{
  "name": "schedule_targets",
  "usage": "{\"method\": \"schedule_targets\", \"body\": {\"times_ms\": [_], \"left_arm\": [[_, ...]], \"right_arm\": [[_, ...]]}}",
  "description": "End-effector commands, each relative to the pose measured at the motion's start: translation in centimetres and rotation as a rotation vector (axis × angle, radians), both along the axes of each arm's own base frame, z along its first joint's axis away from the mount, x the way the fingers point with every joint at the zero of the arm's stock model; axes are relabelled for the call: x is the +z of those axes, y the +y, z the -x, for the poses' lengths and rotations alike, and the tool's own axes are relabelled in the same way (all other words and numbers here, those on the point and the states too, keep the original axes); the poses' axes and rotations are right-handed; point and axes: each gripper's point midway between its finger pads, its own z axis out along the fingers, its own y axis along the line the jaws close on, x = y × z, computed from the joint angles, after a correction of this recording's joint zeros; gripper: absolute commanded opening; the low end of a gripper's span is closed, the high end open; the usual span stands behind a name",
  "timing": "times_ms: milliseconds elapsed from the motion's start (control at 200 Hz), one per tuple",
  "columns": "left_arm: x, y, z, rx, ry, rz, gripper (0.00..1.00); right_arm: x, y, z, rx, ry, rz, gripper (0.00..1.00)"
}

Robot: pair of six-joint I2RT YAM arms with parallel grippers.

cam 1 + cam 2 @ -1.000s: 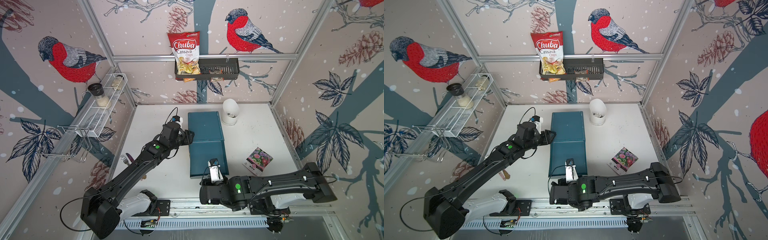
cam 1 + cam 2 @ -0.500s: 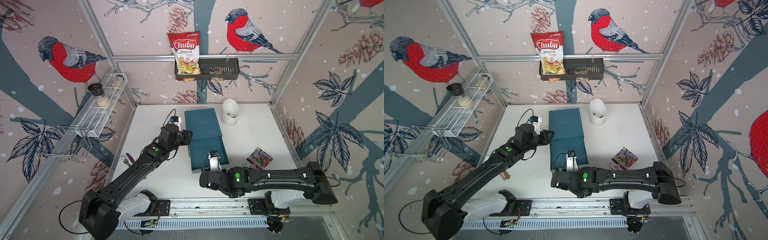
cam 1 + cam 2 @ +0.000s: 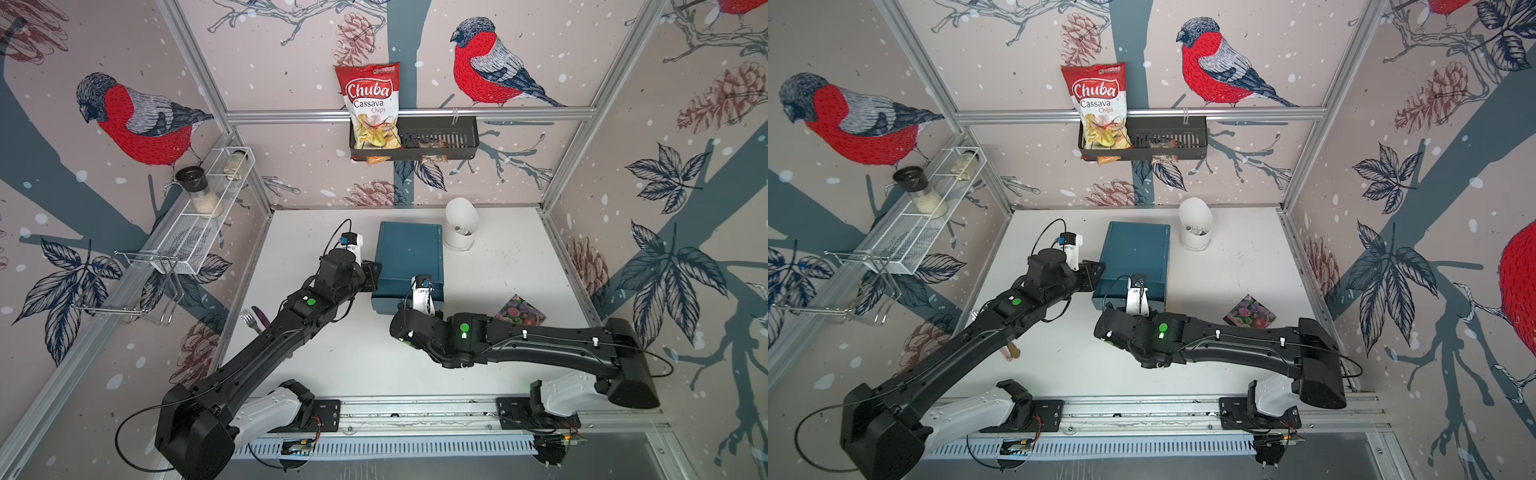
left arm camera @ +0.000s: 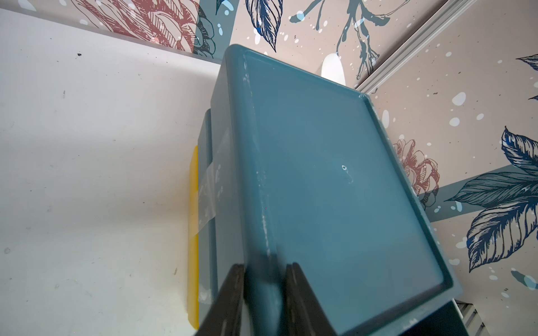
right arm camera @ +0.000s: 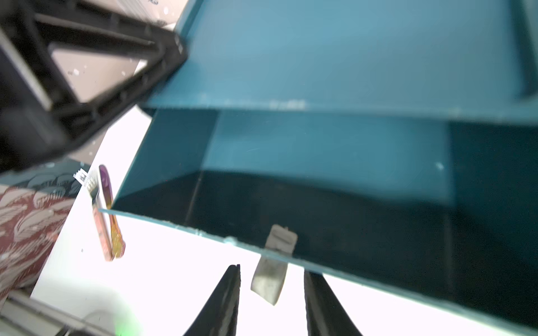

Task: Take the seed bags out of the drawer
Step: Close the drawer in the storage box, then open the drawer in the storage box.

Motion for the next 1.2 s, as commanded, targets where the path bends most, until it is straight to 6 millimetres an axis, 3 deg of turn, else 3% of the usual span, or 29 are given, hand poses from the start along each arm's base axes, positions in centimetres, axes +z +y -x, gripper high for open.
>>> {"method": "schedule_targets", "body": {"times_ms": [0,215,405,535,785,1011,1096,1196], "left_arm": [[-4.1,1.2,2.5,-0.039,0.148,-0.122,0.23],[-3.8,1.0,2.9,-0.034,0.165,-0.085,0.25],[-3.6,1.1,3.3,0.001,0.19,-0.02,0.37],[-3.5,0.8,3.8,-0.003,0.203,0.046,0.42],[-3.2,0.7,4.1,0.008,0.207,0.084,0.49],[-1.0,0.9,3.4,0.048,0.172,0.137,0.54],[0.3,0.7,3.2,0.048,0.15,0.161,0.55],[1.3,0.8,2.8,0.052,0.114,0.163,0.56]], "right_arm": [[1.7,0.5,-1.8,-0.021,-0.063,-0.046,0.41],[0.8,-1.0,-3.9,-0.086,-0.041,-0.051,0.39],[0.3,-2.9,-4.7,-0.131,-0.023,-0.071,0.38],[0.1,-3.9,-4.8,-0.148,-0.012,-0.08,0.39],[0.5,-3.9,-3.8,-0.112,-0.01,-0.126,0.43],[1.0,-3.6,-1.6,-0.072,-0.031,-0.152,0.53],[1.0,-3.1,-0.4,-0.049,-0.041,-0.16,0.69],[0.6,-3.9,0.4,-0.117,-0.065,-0.143,0.79]]}}
